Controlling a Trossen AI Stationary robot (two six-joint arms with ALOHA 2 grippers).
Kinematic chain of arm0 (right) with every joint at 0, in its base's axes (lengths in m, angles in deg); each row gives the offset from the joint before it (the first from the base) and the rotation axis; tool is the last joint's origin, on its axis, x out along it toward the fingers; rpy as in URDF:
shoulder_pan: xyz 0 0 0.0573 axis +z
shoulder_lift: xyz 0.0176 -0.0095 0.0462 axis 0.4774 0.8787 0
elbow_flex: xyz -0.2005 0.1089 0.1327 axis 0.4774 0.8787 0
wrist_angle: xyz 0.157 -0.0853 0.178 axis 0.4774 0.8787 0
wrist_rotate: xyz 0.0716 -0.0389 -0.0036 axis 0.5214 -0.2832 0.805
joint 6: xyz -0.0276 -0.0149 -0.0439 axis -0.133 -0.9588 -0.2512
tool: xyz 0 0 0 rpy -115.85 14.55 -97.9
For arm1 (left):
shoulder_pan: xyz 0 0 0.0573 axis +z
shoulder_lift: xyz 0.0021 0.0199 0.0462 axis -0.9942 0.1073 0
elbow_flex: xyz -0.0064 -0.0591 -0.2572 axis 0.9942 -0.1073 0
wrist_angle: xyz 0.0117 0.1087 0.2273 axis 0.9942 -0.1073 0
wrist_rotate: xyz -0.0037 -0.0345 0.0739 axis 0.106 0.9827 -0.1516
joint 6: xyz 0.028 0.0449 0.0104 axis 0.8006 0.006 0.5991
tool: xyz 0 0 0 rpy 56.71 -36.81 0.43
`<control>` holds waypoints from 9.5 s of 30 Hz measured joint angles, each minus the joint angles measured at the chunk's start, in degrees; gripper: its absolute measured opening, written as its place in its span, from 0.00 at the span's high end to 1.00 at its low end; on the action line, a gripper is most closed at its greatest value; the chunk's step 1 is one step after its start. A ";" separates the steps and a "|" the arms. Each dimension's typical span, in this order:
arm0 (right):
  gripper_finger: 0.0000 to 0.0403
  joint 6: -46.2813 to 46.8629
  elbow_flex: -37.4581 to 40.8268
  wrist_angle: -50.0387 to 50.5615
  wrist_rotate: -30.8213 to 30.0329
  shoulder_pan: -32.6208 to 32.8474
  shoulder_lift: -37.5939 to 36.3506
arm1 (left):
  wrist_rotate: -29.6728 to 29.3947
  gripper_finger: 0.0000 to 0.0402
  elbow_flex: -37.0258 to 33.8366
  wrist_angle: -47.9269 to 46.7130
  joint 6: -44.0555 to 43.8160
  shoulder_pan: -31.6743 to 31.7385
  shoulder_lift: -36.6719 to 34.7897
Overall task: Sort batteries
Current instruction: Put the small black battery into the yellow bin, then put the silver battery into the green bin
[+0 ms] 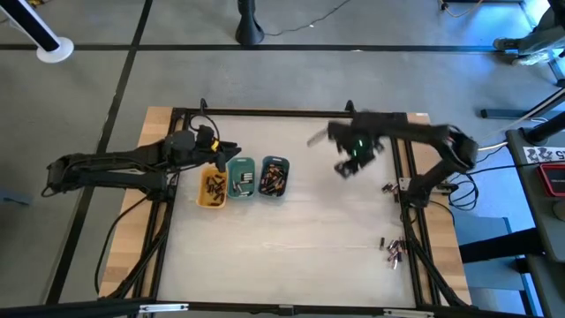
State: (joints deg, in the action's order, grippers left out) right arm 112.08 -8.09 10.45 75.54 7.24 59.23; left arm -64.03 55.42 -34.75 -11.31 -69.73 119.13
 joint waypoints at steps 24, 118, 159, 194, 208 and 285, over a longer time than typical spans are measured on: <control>0.55 83.44 24.59 -23.99 10.31 54.64 -9.48 | 18.89 0.60 0.04 7.94 0.93 12.59 5.60; 0.95 16.82 6.13 -104.87 0.60 10.62 0.49 | 35.50 0.60 -0.02 51.61 -23.11 7.23 26.25; 0.95 16.80 -0.96 -102.99 2.59 9.14 8.64 | 35.08 0.94 0.00 48.16 -15.65 7.27 26.23; 0.40 3.50 -0.89 -71.37 2.73 -0.88 -4.47 | 24.27 0.93 0.04 -22.93 -14.00 6.89 -2.54; 0.40 1.04 -0.89 -69.11 -1.13 -0.87 -4.36 | 11.39 0.93 0.04 -43.12 -23.87 -1.14 -0.47; 0.39 31.69 14.42 -10.09 19.62 43.23 -4.80 | 6.14 0.61 9.25 -6.89 16.32 5.94 4.59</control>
State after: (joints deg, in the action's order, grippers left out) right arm 143.77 6.33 0.36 95.16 50.46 54.43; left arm -57.89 64.67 -41.64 5.01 -63.78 123.72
